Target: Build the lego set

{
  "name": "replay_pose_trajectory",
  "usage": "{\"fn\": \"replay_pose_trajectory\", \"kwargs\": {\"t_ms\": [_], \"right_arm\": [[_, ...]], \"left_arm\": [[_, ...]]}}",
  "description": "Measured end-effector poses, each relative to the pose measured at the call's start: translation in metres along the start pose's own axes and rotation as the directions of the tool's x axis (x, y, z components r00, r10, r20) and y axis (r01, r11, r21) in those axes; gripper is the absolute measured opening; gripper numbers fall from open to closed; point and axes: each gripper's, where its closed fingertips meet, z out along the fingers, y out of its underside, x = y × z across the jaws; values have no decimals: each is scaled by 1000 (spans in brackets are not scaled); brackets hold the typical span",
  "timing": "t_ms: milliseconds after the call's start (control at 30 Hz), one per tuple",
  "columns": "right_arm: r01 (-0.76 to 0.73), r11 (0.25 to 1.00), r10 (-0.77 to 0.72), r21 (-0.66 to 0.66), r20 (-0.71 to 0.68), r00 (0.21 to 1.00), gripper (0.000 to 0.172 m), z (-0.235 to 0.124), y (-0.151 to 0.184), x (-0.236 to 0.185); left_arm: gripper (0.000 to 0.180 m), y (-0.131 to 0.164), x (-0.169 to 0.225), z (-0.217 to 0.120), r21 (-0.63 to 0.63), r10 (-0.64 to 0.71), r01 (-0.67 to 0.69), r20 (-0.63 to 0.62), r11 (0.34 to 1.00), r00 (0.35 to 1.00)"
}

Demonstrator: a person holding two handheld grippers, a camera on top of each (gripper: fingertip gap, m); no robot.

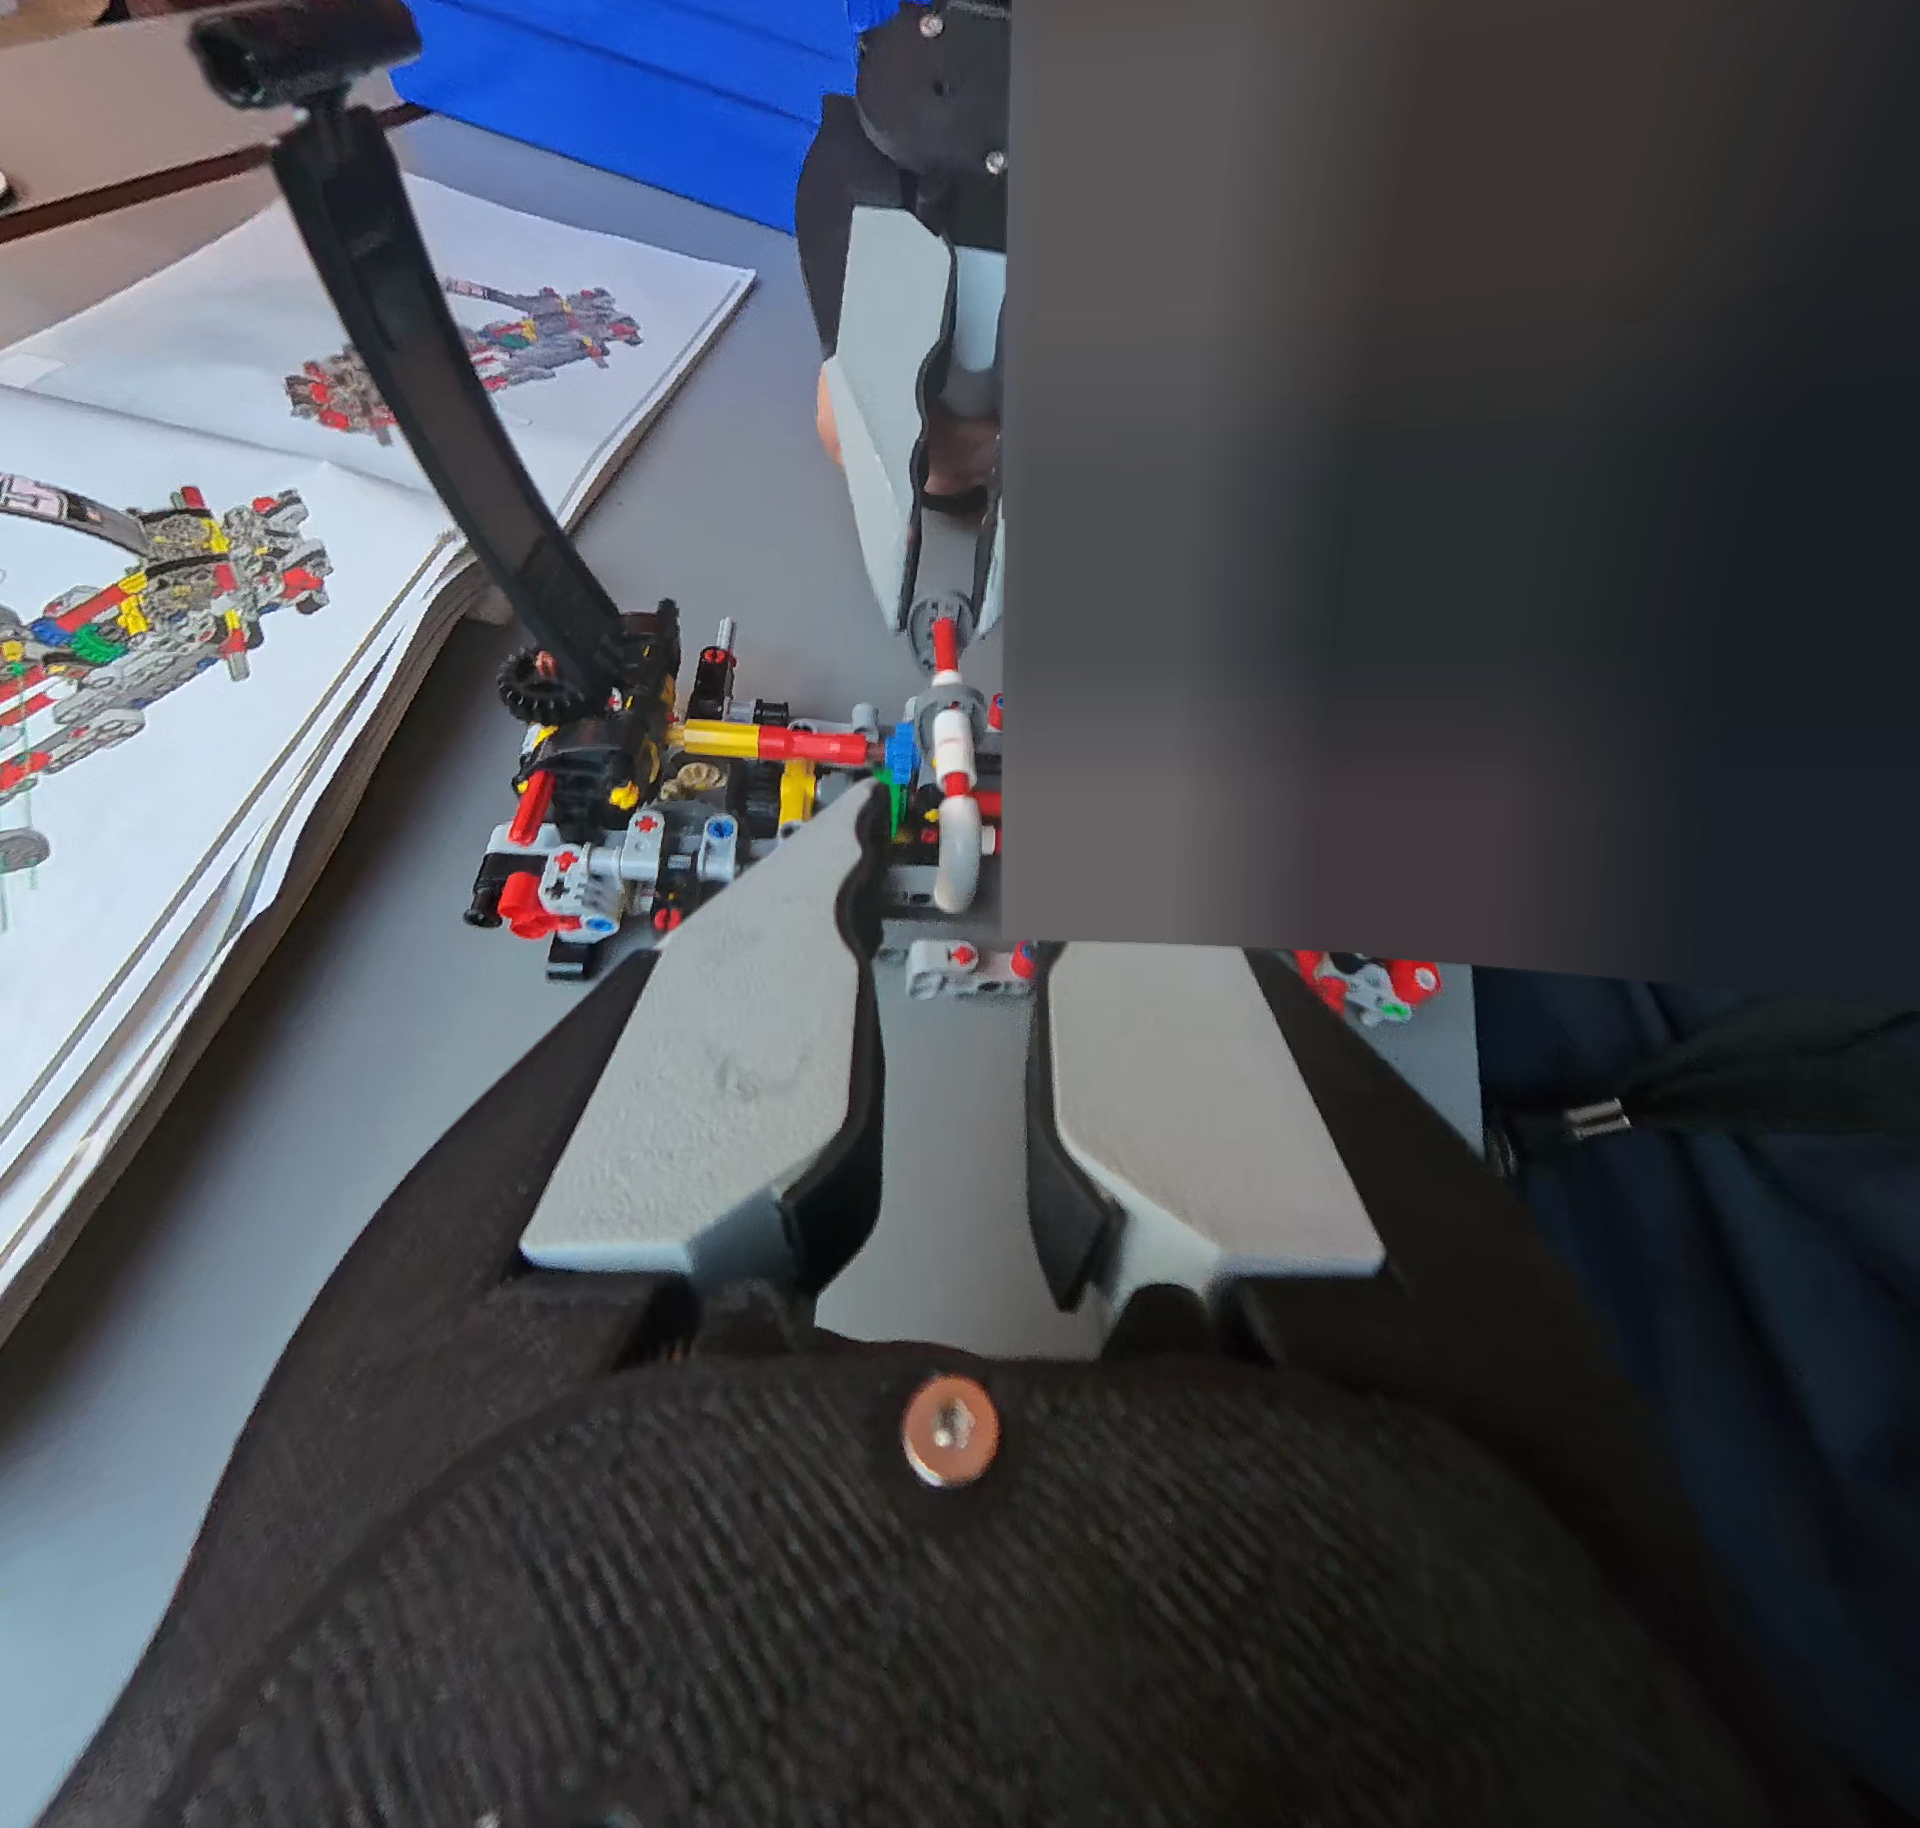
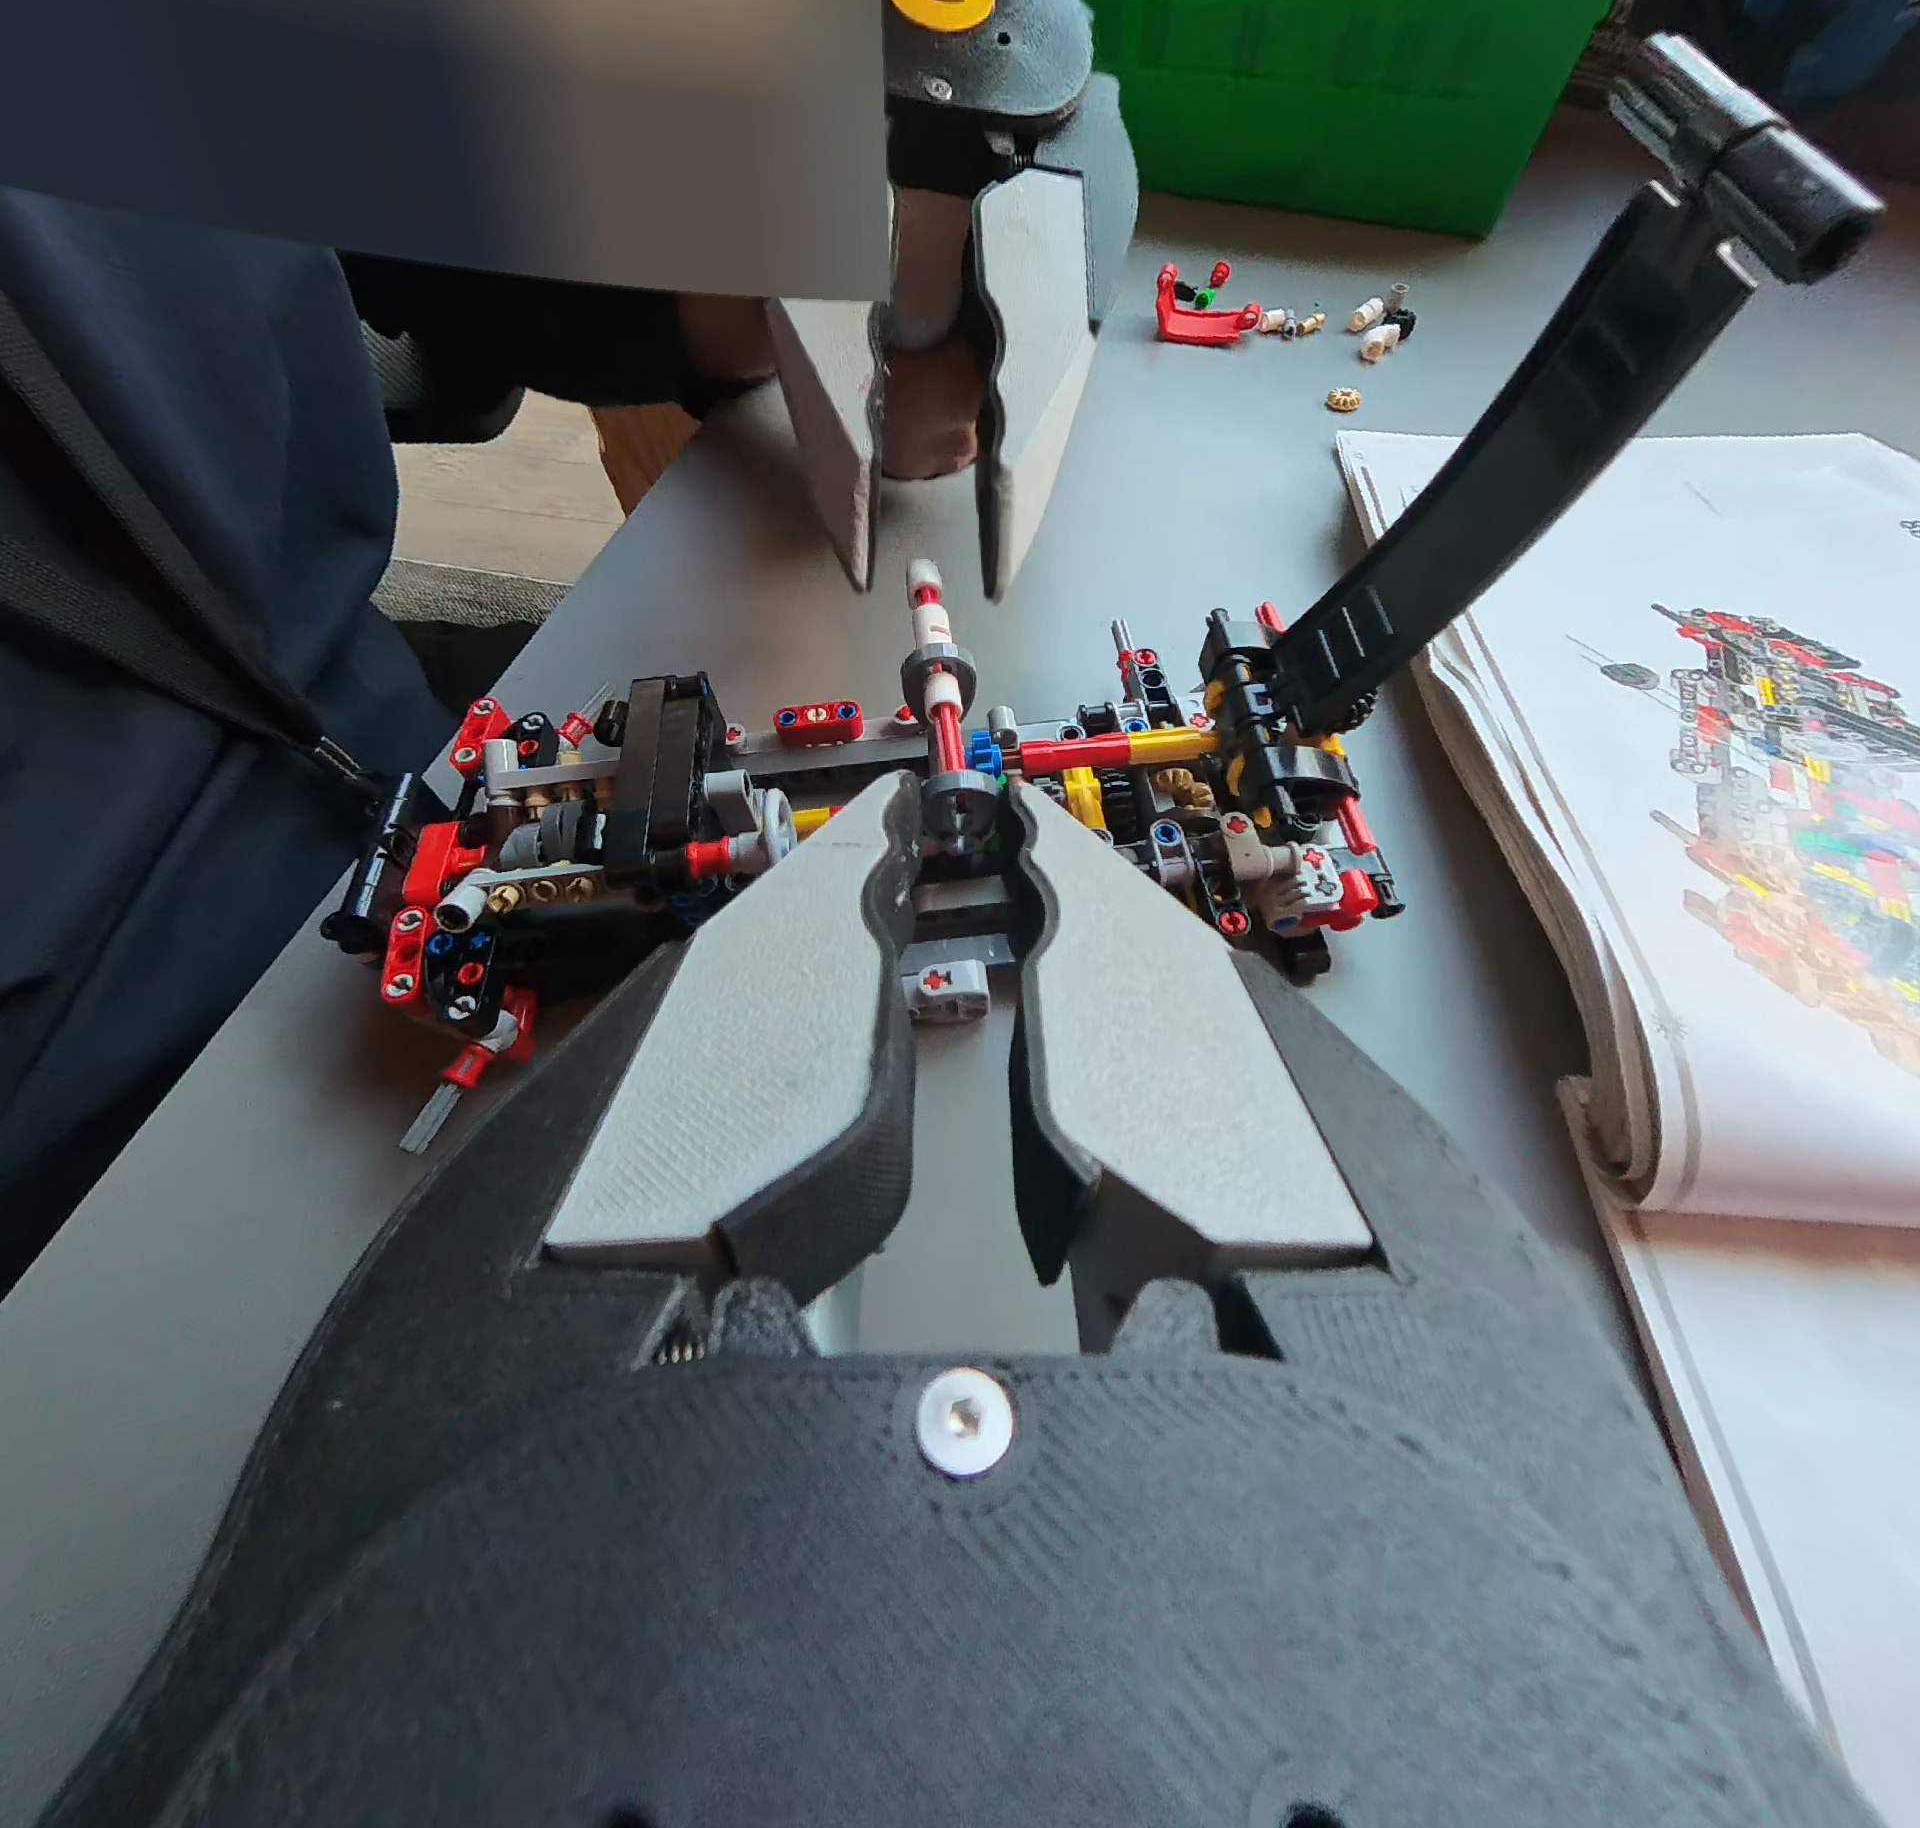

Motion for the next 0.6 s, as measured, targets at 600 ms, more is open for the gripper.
{"fn": "replay_pose_trajectory", "kwargs": {"t_ms": [600], "right_arm": [[-11,1000,11,27,9,1000,12,-3,1,-1]], "left_arm": [[5,10,1,9,-65,-34,34,4,997,999]]}}
